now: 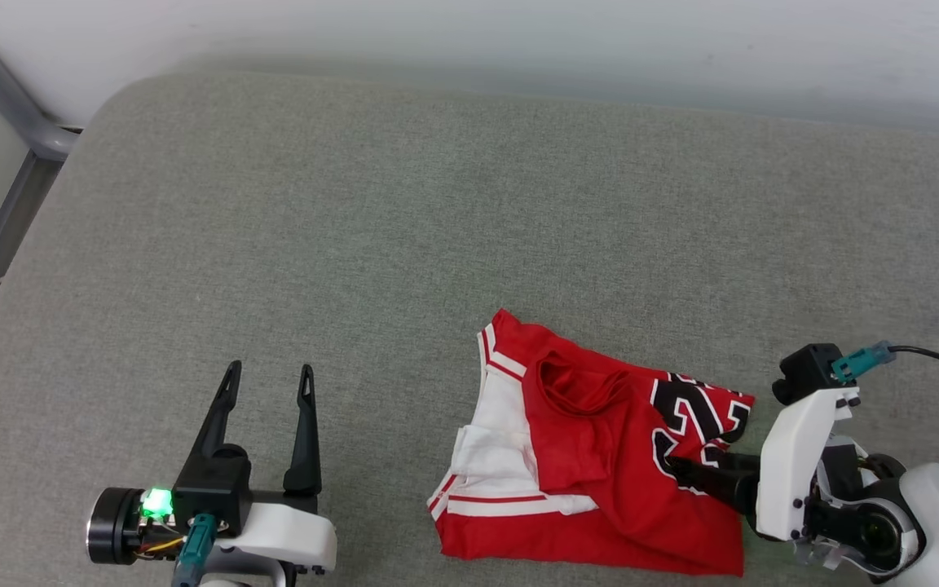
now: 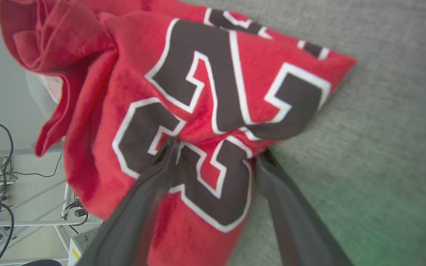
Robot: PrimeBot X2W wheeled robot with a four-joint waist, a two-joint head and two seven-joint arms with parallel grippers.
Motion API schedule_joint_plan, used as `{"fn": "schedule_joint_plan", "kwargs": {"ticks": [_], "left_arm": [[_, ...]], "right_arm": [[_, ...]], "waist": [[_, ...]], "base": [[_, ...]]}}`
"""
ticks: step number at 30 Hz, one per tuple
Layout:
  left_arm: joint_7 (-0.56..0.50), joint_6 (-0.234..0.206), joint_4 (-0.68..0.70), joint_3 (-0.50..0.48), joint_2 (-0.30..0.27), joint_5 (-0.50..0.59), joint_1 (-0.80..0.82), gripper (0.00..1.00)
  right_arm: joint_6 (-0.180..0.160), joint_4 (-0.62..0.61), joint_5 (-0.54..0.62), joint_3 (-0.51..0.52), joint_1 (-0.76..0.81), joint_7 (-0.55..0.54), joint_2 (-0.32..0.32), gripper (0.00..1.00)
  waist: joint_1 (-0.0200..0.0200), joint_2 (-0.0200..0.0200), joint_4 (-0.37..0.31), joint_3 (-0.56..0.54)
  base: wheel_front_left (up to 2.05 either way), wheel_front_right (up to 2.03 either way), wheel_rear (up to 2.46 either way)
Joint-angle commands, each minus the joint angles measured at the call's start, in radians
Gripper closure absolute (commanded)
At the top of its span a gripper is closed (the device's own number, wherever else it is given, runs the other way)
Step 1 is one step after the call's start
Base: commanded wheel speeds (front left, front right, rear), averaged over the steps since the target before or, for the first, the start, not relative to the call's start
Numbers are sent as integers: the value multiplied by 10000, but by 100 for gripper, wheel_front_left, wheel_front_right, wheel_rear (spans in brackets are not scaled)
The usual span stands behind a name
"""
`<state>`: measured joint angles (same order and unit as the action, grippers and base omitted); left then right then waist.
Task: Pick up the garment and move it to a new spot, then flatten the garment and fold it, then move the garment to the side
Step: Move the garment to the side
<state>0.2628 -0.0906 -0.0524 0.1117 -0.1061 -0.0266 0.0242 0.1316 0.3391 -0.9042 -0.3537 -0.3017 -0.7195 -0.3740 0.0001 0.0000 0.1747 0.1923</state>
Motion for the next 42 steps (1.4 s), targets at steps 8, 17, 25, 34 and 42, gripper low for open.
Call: {"fn": "schedule_joint_plan", "kwargs": {"ticks": [8,17,25,34,42], "left_arm": [[26,-5,-129,0,69,54,197,0],[26,-28,-182,-88,60,14,-197,0],[24,-81,-72,-215,48,-22,-525,0],[24,-28,12,-181,115,-11,-396,0],[24,-3,182,-210,28,110,-75,0]], "right_arm": [[-19,765,-133,-1111,29,702,167,100],[-14,-111,-76,-1627,-656,2279,-606,100],[-14,-1289,1068,-2679,-1336,3141,-1735,100],[-16,-1763,1562,-2813,-1928,3089,-3079,100],[-16,-1310,1605,-2404,-2557,3044,-3896,100]], "waist": [[-1,0,161,-21],[-1,0,-235,-474],[-1,0,-1308,-833],[-1,0,-2597,-785],[-1,0,-3205,-140]], "base": [[0,0,0],[0,0,0],[0,0,0],[0,0,0],[0,0,0]]}}
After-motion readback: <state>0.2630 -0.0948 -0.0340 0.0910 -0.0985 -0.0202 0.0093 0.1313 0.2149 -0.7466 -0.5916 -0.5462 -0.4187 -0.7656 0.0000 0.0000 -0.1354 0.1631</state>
